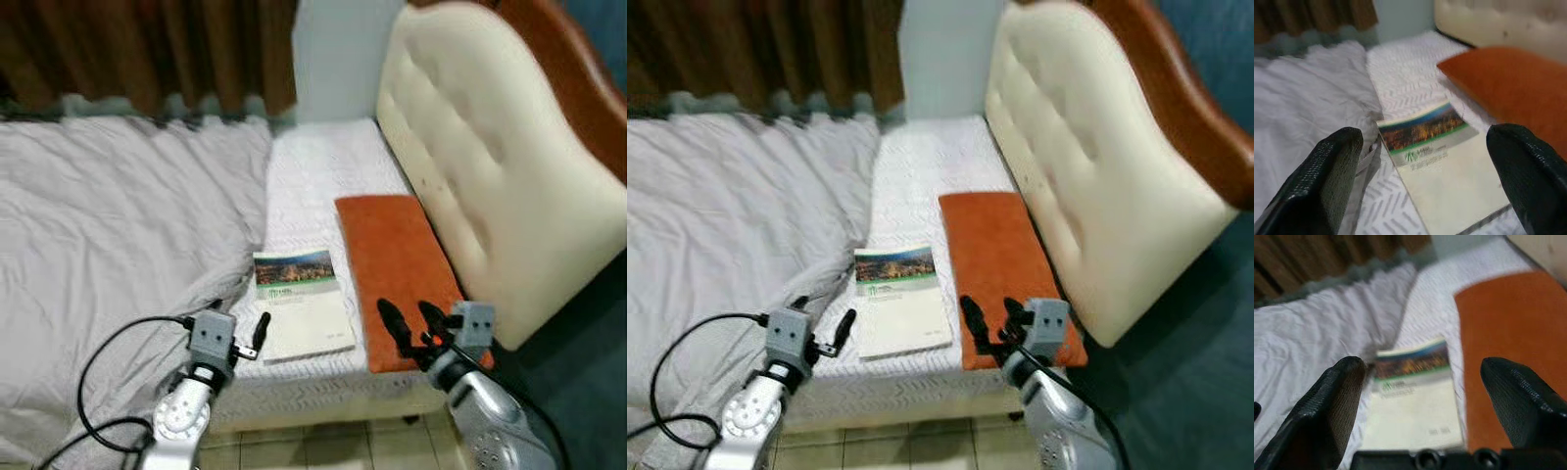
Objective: Clean up the room
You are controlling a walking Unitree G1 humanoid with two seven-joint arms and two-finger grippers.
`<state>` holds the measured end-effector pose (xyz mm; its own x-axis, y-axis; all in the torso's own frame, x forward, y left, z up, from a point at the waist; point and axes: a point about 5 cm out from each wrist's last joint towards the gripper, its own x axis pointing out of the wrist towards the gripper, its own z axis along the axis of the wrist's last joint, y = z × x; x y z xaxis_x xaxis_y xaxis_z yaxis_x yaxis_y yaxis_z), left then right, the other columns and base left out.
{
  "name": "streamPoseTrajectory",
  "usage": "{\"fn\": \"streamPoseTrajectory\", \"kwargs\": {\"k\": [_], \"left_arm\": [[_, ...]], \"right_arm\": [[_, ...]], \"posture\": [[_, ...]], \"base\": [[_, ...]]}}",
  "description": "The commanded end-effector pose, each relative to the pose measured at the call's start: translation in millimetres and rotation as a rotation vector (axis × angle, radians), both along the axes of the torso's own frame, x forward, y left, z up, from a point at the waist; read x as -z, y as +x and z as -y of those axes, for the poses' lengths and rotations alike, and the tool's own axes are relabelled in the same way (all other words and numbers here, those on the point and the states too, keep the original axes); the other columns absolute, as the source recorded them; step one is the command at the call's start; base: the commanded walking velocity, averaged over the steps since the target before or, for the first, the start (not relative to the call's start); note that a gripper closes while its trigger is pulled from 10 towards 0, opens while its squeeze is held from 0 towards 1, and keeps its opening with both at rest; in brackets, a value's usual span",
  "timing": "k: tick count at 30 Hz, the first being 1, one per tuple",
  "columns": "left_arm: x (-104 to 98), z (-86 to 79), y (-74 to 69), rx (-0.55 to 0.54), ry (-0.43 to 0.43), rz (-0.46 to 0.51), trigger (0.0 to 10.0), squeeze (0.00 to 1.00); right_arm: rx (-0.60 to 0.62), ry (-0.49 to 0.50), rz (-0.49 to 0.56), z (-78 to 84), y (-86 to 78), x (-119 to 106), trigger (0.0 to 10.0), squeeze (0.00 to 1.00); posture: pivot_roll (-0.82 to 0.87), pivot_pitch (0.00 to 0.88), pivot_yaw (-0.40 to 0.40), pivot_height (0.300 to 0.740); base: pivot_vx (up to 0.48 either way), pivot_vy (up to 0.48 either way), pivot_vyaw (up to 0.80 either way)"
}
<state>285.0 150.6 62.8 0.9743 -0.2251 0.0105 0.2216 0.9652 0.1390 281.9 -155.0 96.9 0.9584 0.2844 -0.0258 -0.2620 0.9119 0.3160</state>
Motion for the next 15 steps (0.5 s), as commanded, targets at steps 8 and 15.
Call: {"fn": "streamPoseTrajectory", "kwargs": {"k": [8,15], "left_arm": [[0,-1.4,-4.3,-0.062,-0.043,-0.059,10.0,0.0],[-4,-8.5,7.1,-0.065,0.017,-0.076,10.0,0.0]], "right_arm": [[0.037,-0.043,-0.007,3.0,-0.4,17,10.0,0.0],[0.042,-0.066,0.008,3.8,0.1,20,10.0,0.0]], "posture": [[0.06,0.0,-0.047,0.74],[0.04,0.0,-0.036,0.74]], "base": [[0.0,0.42,0.0],[0.0,0.48,0.0]]}}
